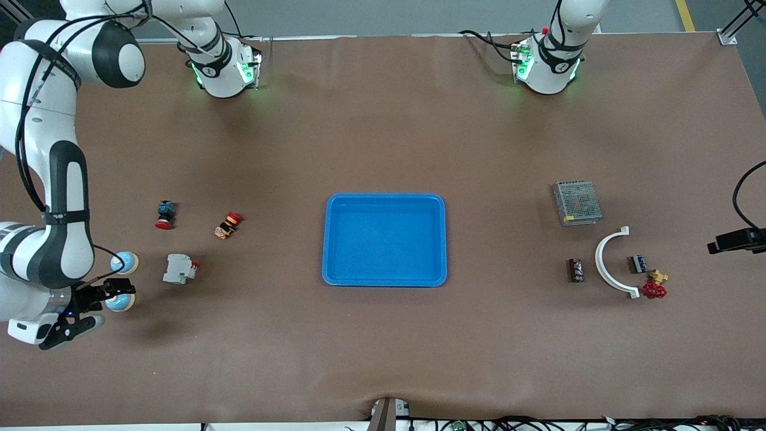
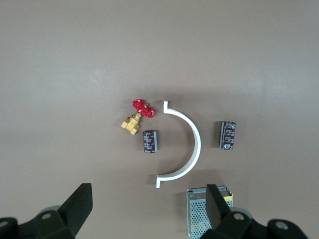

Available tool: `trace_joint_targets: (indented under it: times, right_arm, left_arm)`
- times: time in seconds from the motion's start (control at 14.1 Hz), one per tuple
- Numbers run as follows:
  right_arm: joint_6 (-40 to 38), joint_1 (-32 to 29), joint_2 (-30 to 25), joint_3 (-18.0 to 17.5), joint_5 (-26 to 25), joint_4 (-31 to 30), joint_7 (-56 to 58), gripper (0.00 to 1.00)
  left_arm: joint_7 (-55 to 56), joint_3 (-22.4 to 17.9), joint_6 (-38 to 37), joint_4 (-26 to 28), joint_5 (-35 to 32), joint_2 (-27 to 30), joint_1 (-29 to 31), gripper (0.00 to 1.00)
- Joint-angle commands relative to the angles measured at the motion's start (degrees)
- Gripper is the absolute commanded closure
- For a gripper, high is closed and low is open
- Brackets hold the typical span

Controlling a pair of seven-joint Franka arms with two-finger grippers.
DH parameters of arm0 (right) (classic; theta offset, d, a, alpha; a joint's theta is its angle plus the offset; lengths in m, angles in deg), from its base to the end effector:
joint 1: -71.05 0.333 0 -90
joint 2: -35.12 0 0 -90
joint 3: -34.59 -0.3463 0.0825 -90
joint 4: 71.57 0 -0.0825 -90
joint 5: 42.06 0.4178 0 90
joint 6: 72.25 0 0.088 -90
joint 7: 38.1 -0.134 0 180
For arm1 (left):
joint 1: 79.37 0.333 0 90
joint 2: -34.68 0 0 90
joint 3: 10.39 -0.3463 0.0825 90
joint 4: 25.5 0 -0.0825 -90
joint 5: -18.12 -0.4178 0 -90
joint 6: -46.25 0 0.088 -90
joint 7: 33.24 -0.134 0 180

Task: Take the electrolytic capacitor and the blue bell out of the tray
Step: 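Set the capacitor inside the white clamp arc and open the left gripper, then lower the bell beside the first bell while the left gripper retracts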

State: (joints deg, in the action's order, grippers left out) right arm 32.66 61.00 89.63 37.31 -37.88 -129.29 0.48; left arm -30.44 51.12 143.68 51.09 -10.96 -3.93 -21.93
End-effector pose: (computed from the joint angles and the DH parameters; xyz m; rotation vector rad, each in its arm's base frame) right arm 0.8022 -0.1608 0.2415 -2.9810 -0.6739 0.1557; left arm 0.7085 0.1884 0.4704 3.0641 0.0387 0.0276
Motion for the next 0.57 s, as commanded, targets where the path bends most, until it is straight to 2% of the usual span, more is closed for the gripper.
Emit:
trace_joint_targets:
  times: [0.0, 0.07, 0.14, 0.21, 0.5]
  right_arm:
    - [-0.93, -0.24, -0.02, 0.01, -0.75, 0.07, -1.23, 0.00]
    - [-1.02, -0.24, -0.28, -0.25, -0.57, 0.07, -1.23, 0.00]
    - [-1.28, -0.59, -0.28, -0.34, -0.48, 0.07, -1.23, 0.57]
    - [-1.63, -0.24, -0.28, -0.43, -0.14, -0.02, -2.01, 1.00]
    - [-1.38, -0.59, -0.19, -0.25, 0.75, -1.51, -8.08, 1.00]
  left_arm:
    - [0.18, 0.19, -2.07, -0.74, 1.92, 4.41, 0.03, 0.00]
    - [0.71, 0.28, -2.16, -0.74, 2.88, 5.55, 0.03, 0.00]
    - [0.89, 0.19, -2.59, -0.74, 4.89, 7.04, 0.30, 0.00]
    - [0.98, 0.10, -3.64, -0.74, 6.82, 8.45, 1.43, 0.00]
    - [1.07, 0.02, -8.12, -0.74, 11.24, 14.33, 3.46, 0.00]
